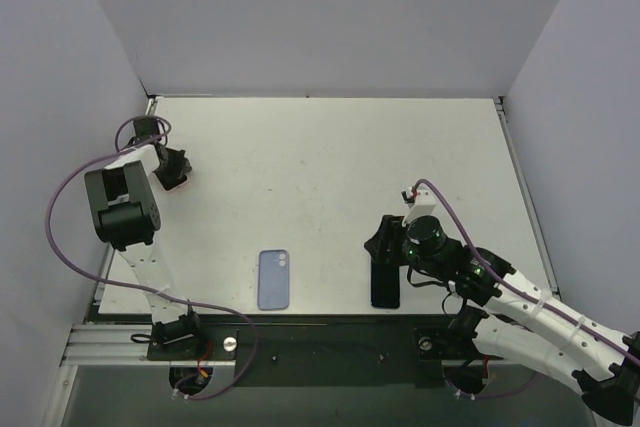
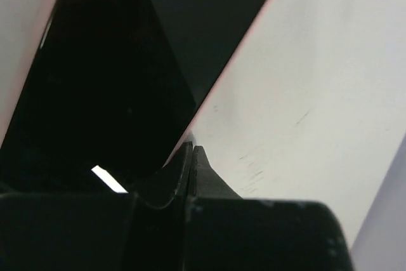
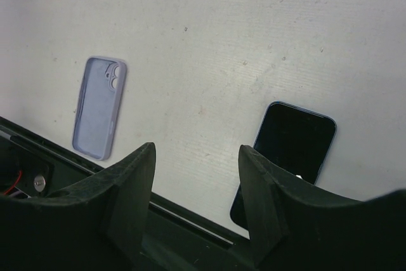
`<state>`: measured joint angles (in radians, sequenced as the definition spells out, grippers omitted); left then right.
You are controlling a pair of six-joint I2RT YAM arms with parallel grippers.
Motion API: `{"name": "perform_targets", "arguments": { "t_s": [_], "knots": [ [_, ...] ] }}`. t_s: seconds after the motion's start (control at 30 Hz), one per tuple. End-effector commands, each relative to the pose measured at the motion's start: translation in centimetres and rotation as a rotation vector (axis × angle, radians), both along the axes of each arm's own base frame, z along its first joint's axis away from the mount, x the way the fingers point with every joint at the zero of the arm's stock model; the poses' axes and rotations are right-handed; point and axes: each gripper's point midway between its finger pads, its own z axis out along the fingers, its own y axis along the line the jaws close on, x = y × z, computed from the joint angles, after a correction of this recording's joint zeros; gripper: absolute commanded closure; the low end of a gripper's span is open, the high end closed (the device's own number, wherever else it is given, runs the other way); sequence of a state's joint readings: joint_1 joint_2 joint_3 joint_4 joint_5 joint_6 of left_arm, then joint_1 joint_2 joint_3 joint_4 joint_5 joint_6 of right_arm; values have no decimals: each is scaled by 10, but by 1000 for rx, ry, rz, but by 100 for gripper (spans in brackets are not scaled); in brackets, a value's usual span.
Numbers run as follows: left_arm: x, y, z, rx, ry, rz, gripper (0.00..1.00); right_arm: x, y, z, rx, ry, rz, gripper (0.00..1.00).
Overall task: Take the phone out of the phone case
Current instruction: Pick up the phone at the center of the board.
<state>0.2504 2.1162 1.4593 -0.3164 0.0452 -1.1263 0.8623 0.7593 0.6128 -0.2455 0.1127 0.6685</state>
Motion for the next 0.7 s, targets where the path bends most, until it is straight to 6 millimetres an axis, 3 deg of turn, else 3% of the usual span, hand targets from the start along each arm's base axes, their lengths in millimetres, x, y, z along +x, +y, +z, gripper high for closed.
{"name": "perform_targets", "arguments": {
  "t_s": [0.0, 0.1, 0.13, 0.17, 0.2, 0.27, 0.4, 0.57, 0.67],
  "knots": [
    [-42, 9, 21, 119, 99, -101, 100, 1, -1, 4, 27, -12, -7, 50],
    [-38, 17, 52, 238, 75, -227, 100, 0, -1, 4, 31, -13, -2, 50],
    [-38, 20, 63, 297, 63, -282, 81, -1, -1, 4, 34, -13, -2, 50],
    [-36, 23, 75, 349, 58, -310, 68, -1, -2, 4, 33, -14, -2, 50],
    [-36, 27, 89, 406, 53, -345, 43, -2, -2, 3, 32, -12, -1, 50],
    [-41, 36, 100, 488, 69, -365, 17, -2, -2, 2, 33, -11, 2, 50],
    [-40, 45, 102, 532, 83, -444, 15, -5, -1, 2, 45, -5, 22, 50],
    [-47, 60, 78, 572, 220, -519, 12, -7, -1, 12, 73, -28, 46, 50],
    [-50, 67, 66, 528, 199, -540, 9, -8, -3, 17, 78, -43, 60, 50]
  ]
}}
